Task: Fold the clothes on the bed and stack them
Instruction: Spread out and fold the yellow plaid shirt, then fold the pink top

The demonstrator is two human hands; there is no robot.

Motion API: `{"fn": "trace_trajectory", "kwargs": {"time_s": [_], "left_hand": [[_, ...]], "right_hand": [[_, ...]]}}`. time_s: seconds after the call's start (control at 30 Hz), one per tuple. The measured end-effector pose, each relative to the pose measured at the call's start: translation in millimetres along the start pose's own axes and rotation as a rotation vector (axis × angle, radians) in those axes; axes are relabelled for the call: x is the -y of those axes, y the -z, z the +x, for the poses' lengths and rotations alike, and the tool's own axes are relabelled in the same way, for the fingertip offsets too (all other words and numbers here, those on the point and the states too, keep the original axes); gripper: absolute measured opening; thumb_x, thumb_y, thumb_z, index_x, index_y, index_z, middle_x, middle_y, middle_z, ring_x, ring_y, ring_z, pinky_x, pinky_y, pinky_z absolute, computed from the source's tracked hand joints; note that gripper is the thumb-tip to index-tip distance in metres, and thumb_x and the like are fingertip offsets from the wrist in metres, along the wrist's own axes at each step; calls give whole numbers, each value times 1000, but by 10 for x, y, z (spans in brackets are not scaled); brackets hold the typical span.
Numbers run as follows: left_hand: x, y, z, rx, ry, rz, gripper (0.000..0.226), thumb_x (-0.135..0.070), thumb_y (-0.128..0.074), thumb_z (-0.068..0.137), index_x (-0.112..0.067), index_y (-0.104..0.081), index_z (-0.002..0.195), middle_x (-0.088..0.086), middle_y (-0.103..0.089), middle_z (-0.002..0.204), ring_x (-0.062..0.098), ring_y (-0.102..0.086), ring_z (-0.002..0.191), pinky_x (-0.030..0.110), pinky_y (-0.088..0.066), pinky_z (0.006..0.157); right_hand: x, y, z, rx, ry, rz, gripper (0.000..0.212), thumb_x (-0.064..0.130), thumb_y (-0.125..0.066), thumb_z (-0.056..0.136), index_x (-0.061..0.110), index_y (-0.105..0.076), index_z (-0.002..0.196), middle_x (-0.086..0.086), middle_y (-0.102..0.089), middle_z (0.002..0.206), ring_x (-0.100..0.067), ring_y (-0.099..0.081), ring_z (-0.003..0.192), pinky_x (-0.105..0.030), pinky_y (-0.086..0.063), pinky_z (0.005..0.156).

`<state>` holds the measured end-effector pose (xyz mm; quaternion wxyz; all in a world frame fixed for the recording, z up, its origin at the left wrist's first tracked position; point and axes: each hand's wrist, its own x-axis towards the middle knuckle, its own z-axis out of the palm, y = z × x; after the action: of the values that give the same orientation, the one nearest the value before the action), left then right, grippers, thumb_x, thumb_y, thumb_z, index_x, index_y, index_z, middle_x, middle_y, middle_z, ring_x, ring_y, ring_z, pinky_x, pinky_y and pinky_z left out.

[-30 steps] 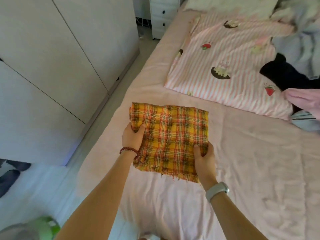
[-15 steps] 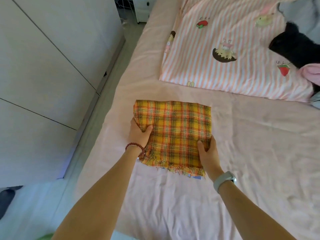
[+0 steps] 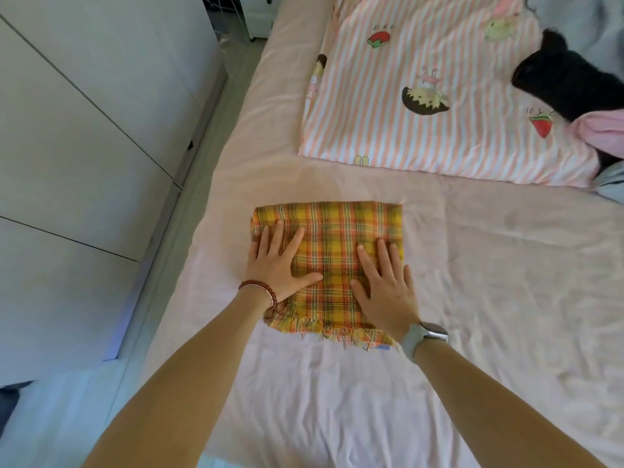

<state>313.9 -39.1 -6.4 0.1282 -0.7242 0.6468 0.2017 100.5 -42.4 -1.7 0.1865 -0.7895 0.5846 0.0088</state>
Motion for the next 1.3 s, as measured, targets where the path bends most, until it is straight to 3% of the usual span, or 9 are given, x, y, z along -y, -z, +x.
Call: {"fn": "trace_trajectory", "kwargs": {"time_s": [0.1,0.27,0.4,0.57,0.73,0.93,1.07,1.2,1.3], "left_hand": [[-18,51,-4,112,-16,28,99,-84,-32,73,-38,22,142,5,29,152,30,22,141,46,7,116],[-235,360,-321,-65,-6,-101,88,-68,-45,82,-34,3,148,5,14,156,30,12,143,53,0,115],[-536,604,-827,-300,-76,-208,72,-52,-49,89,-27,-15,148,6,-6,157,28,-2,145,54,-8,115],[-1142,752,-1478,-352,-251,-262,57,-40,-53,89,-14,-41,139,10,-34,147,32,-27,137,49,-25,109],[-2220,817,-1981,-355,-520,-149,51,-35,-49,91,-13,-44,136,7,-40,142,26,-33,134,39,-27,105],[-3785,443,-2833,-370,-791,-131,38,-16,-71,76,-7,-65,112,11,-63,115,31,-59,109,47,-43,88],[-4814,-72,-3456,-318,-910,-95,20,-18,-65,76,-9,-69,93,8,-69,95,30,-66,90,43,-49,77],[-5707,-531,-4042,-171,-979,-11,31,-26,-47,93,-17,-57,121,1,-57,124,22,-49,117,34,-32,99],[-6279,-685,-4311,-148,-1054,-13,30,-26,-46,93,-17,-57,120,0,-57,124,22,-49,116,32,-31,98]], "right_hand": [[-78,-42,25,191,-38,-15,62,52,-26,96,35,3,148,-1,12,157,-24,11,144,-46,-5,117],[27,317,-234,107,-78,170,55,43,-29,98,32,-10,148,0,4,158,-21,11,144,-43,-1,117],[62,684,-863,-111,-180,355,55,42,-26,93,23,-32,144,-3,-23,154,-21,-7,145,-37,-9,117],[-241,987,-1899,-395,-361,491,58,42,-30,86,8,-59,123,-13,-61,122,-35,-50,121,-43,-38,101],[-878,1314,-3062,-578,-589,530,28,6,-56,89,5,-62,117,-15,-64,113,-36,-53,113,-43,-39,97],[-1865,1362,-4597,-650,-816,500,30,12,-53,91,10,-61,120,-9,-63,117,-31,-53,114,-38,-40,94],[-2534,1225,-5662,-609,-954,570,29,13,-49,93,9,-60,120,-9,-63,118,-30,-54,112,-33,-38,93],[-3016,1102,-6517,-659,-1113,625,27,12,-49,92,7,-64,114,-13,-67,110,-31,-58,108,-37,-43,92],[-3381,1118,-6927,-684,-1216,657,29,13,-46,94,8,-62,117,-11,-65,114,-30,-56,110,-33,-39,92]]}}
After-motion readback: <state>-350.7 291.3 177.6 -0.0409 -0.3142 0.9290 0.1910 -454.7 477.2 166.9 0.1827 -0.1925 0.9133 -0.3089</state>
